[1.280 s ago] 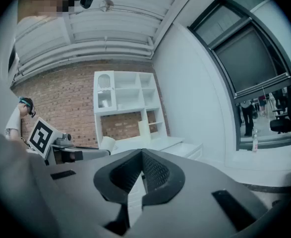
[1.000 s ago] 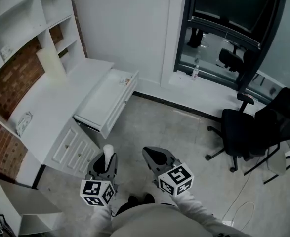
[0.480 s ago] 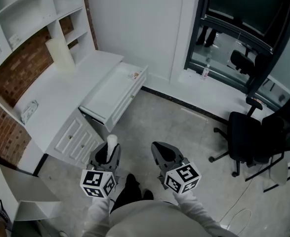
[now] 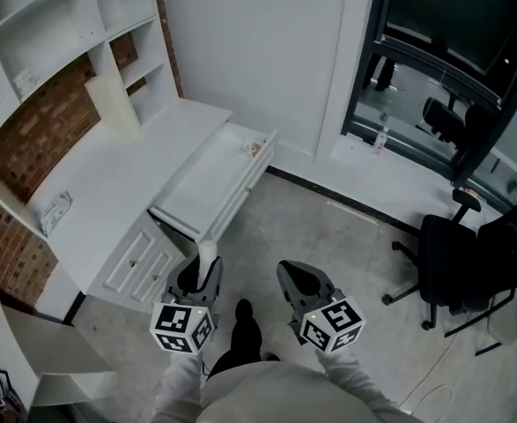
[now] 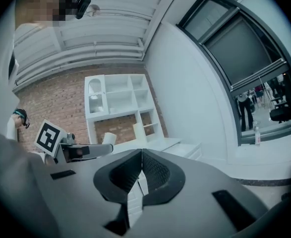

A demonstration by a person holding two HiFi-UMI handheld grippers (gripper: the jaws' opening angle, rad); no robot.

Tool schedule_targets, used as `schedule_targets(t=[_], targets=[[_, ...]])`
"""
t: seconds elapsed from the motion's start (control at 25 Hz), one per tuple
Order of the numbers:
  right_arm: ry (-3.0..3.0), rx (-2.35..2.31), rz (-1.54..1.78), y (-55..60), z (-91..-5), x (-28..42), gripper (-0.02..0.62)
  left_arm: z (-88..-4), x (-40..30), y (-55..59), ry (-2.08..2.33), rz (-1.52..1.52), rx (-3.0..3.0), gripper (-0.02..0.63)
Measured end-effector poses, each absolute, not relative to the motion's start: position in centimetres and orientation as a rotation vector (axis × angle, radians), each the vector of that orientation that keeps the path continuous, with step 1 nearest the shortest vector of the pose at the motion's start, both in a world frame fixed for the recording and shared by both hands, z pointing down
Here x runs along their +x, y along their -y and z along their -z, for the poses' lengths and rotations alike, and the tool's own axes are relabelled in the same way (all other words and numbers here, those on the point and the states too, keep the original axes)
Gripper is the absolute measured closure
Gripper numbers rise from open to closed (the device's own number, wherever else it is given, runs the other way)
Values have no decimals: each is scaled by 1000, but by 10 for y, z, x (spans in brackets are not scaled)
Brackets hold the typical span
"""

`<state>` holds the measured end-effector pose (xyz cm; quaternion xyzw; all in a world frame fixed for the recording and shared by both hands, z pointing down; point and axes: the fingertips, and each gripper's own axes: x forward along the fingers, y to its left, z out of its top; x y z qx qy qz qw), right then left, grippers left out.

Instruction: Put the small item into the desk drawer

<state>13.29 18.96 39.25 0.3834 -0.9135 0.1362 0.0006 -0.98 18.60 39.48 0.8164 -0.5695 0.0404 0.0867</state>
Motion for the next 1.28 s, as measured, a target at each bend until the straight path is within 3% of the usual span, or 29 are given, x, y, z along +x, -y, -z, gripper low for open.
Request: schedule_targets(t=[0.72, 1.28], targets=[[2831, 1201, -398, -27, -391, 39, 568, -401, -97, -29, 1649, -55, 2418, 460], [2797, 1265, -417, 29, -398, 5, 568, -410, -131, 28, 1601, -51, 2428, 460]])
